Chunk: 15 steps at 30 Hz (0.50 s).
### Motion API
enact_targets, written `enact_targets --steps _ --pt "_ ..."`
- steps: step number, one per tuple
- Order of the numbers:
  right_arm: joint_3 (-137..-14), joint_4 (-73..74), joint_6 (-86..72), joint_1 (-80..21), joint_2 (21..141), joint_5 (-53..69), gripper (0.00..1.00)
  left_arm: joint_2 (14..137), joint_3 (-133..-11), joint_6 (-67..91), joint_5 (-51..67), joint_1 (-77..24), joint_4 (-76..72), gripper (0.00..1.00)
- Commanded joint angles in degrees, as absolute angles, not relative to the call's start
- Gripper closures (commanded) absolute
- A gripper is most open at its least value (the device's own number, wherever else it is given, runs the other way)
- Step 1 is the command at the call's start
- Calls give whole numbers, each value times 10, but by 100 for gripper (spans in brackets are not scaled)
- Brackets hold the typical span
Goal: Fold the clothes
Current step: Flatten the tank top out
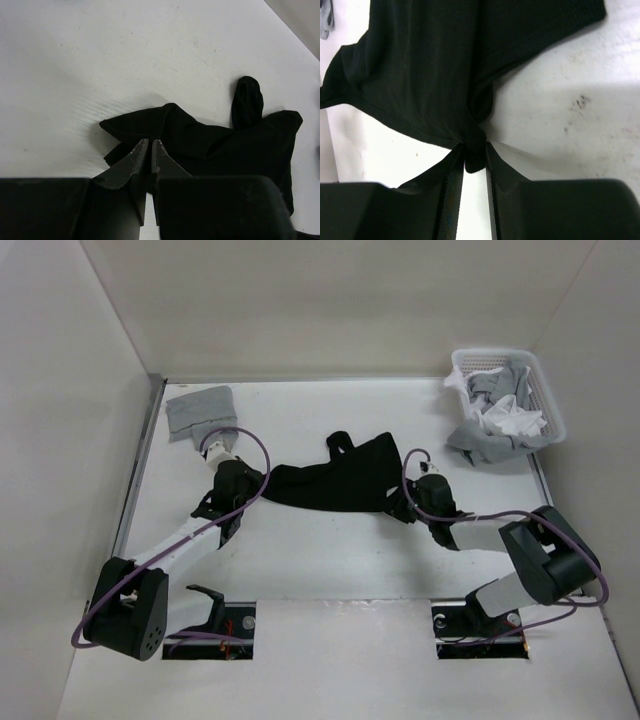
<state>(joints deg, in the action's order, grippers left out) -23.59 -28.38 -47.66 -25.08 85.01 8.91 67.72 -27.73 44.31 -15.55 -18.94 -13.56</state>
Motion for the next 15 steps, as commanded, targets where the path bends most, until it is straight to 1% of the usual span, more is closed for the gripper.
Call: enact_targets --steps 1,5,7,8,12,14,15 --pt "-217 -323 -494 -249 817 65 73 673 -301 440 -151 -193 -163 96" --pt "-205 -314 -498 -249 793 36 70 676 -306 440 -151 -195 -163 96" --pt "-204 -312 -498 -249 792 33 70 677 -308 440 -151 -196 -163 96" --pt "-207 -312 -498 -249 795 33 71 678 -308 440 -151 -196 -163 96" --pt "-221 -310 -498 -249 821 42 82 677 -308 440 -153 -196 -165 96" --pt "-226 -307 -498 -249 829 42 83 674 -306 440 -154 -196 -165 96" --pt "-228 -299 -500 -249 831 41 81 672 -305 440 -154 -196 -165 96"
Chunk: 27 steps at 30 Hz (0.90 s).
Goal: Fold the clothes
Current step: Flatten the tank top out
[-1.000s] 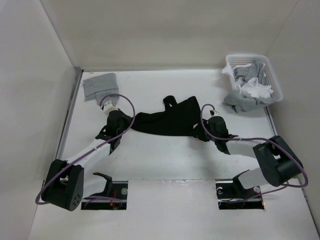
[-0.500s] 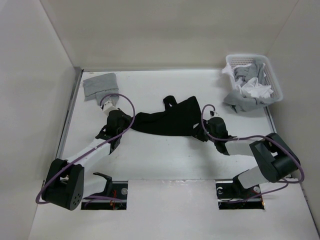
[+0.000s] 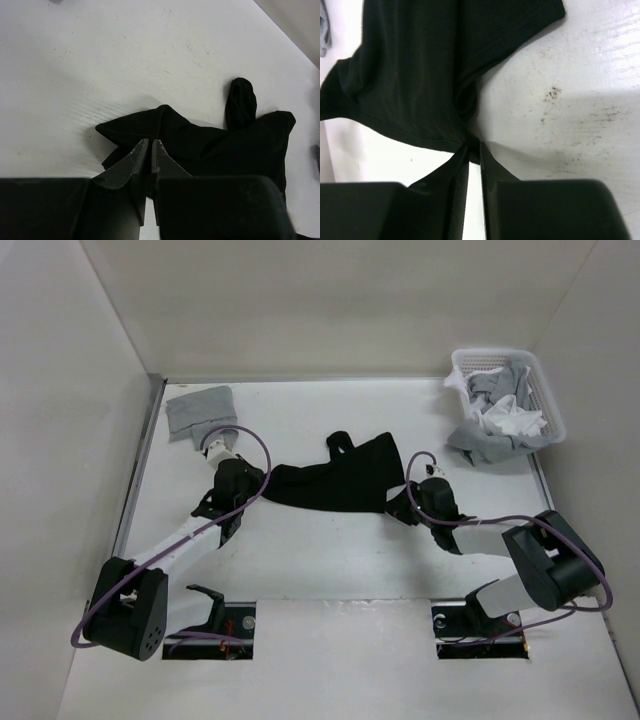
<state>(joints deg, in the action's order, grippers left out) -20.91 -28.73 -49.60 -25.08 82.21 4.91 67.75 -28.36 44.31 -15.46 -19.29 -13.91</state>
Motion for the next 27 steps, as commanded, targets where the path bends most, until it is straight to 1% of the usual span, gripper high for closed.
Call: enact_targets --steps 1,3,4,5,11,15,16,19,22,24,27 --pt "-231 -288 -503 -249 831 35 78 671 -304 439 -154 -196 -164 96" --pt "-236 -268 -501 -253 825 20 65 671 -303 439 -154 -196 -163 96" --pt "-236 -262 -499 -255 821 12 63 671 -303 439 -154 -196 -163 96" --pt "-236 -256 -499 -260 818 6 63 671 -303 439 -154 -196 -164 96" --pt "-244 -258 -497 -264 833 19 74 676 -306 440 -153 -197 -166 96" --pt "-244 -275 -505 -265 839 34 89 666 -305 441 -155 -196 -167 97" --pt "-241 -278 -505 -266 831 32 91 664 -305 442 -155 -196 -167 97" --pt "-237 -285 -497 -271 796 34 94 654 -308 446 -156 -194 -167 97" --pt "-239 -279 -483 -273 751 35 100 645 -315 451 -158 -196 -167 97" --pt "-241 -269 -476 -273 708 39 100 628 -320 453 -160 -196 -166 98" --pt "-263 -210 -462 -280 602 34 100 578 -337 455 -164 -191 -156 99"
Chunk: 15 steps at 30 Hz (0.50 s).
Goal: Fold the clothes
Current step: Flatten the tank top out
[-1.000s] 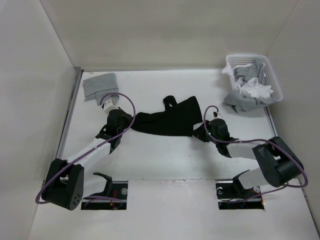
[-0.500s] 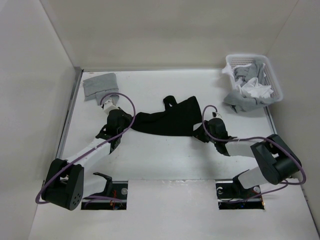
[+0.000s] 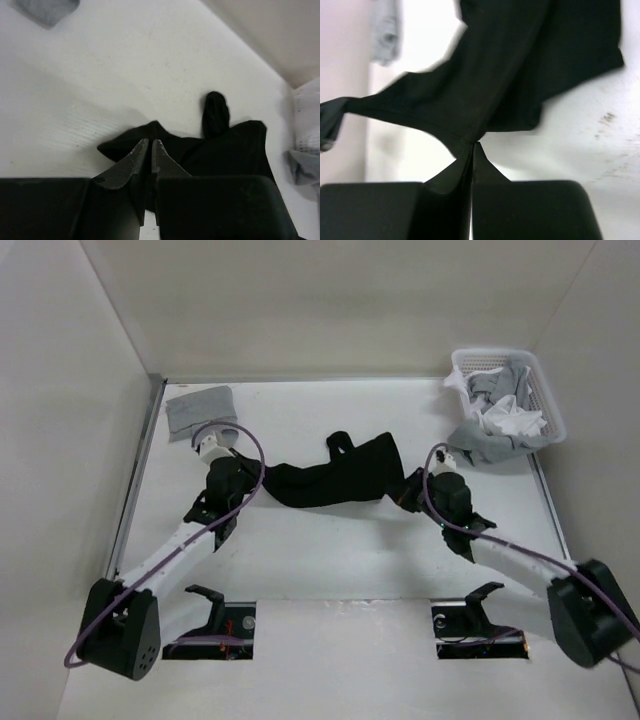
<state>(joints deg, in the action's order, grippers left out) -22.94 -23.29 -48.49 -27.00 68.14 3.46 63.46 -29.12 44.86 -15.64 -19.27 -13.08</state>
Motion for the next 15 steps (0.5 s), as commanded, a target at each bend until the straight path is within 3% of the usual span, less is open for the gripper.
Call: enact_targets --steps 1,8,15 --pt "-278 -178 -454 -284 563 32 100 557 -346 455 -168 -191 -149 99" --pt "-478 44 -382 -341 373 -52 100 426 -431 452 -202 -215 -104 100" --pt "-677 91 -312 -457 334 -157 100 352 -562 411 -239 -245 -105 100"
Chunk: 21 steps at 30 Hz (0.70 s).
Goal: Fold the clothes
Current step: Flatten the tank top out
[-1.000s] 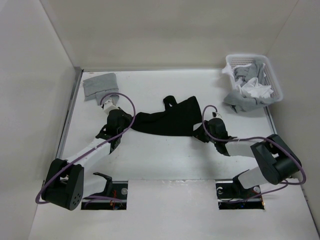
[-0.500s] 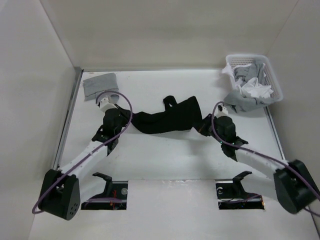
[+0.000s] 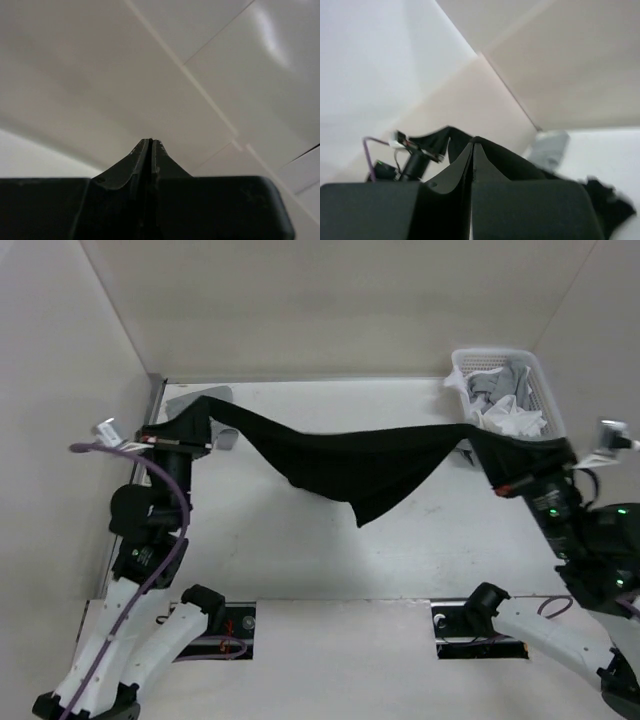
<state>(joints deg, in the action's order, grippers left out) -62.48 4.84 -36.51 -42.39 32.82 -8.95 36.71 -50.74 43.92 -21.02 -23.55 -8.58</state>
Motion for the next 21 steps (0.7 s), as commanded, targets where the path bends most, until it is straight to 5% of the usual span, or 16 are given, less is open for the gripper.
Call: enact_targets --steps 1,6,11,21 --pt "-695 89 -298 -467 342 -170 100 357 -577 403 -242 -247 -110 100" --pt "-753 61 -258 -447 417 -180 100 409 -618 374 -262 -254 -145 100" --pt "-790 25 -295 -318 546 -74 100 509 -635 330 -302 -225 -192 100" --pt "-1023 10 -358 -165 872 89 100 852 -856 424 -159 -92 -135 100"
